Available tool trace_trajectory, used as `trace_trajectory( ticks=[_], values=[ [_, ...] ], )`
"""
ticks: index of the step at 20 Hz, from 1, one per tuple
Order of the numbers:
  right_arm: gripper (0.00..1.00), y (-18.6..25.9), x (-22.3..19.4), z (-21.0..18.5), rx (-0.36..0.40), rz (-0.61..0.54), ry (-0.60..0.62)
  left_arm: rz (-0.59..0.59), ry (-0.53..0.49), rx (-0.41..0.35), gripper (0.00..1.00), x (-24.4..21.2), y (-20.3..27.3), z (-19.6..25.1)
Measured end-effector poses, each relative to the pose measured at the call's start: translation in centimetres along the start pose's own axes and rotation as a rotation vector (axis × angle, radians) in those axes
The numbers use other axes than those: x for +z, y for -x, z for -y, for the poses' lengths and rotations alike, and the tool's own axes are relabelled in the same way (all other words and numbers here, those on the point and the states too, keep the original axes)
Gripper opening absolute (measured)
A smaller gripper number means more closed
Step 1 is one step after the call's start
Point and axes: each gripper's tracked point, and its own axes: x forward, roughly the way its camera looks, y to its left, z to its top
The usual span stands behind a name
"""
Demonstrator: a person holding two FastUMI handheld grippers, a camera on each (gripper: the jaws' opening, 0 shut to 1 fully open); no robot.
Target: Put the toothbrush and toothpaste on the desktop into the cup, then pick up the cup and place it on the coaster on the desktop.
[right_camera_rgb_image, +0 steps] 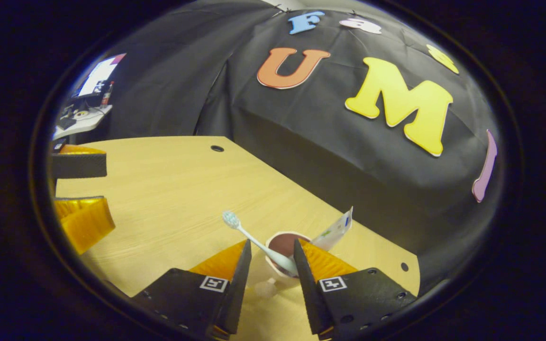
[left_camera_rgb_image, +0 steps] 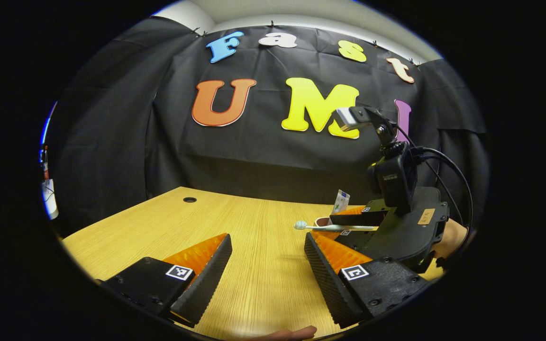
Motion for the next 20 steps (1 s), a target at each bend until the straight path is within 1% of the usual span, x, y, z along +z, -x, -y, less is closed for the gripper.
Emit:
trace_trajectory(
  ticks=[1,2,3,5,7,14,17,20],
  values=[
    [0.54,0.1,0.2,0.4,-0.018,0.003,-0.002,-0.003,-0.001,-0.004,0.97,0.0,0.0,0.2],
    [0.49,0.2,0.4,0.2,-0.010,0.010,-0.014,-0.003,-0.001,-0.004,0.97,-0.1,0.0,0.2],
    [0.36,0.3,0.4,0.1,-0.003,0.006,-0.019,-0.003,0.001,-0.006,0.97,0.0,0.0,0.2],
    [0.35,0.6,0.7,0.0,0.001,0.015,-0.019,-0.007,0.005,-0.011,0.97,-0.2,0.0,0.4],
    [0.19,0.6,0.6,-0.1,0.008,0.003,-0.030,-0.009,0.005,-0.010,0.97,-0.2,0.1,0.5],
    [0.19,1.1,0.4,-0.4,0.033,-0.044,0.072,-0.011,0.006,-0.007,0.97,-0.3,0.0,0.3],
    [0.25,1.4,0.2,-0.5,0.055,-0.082,0.103,-0.016,0.011,-0.007,0.97,-0.5,-0.2,0.3],
    [0.25,1.5,-0.1,-0.5,0.064,-0.096,0.145,-0.025,0.016,-0.004,0.97,-0.8,-0.3,0.0]
  ],
)
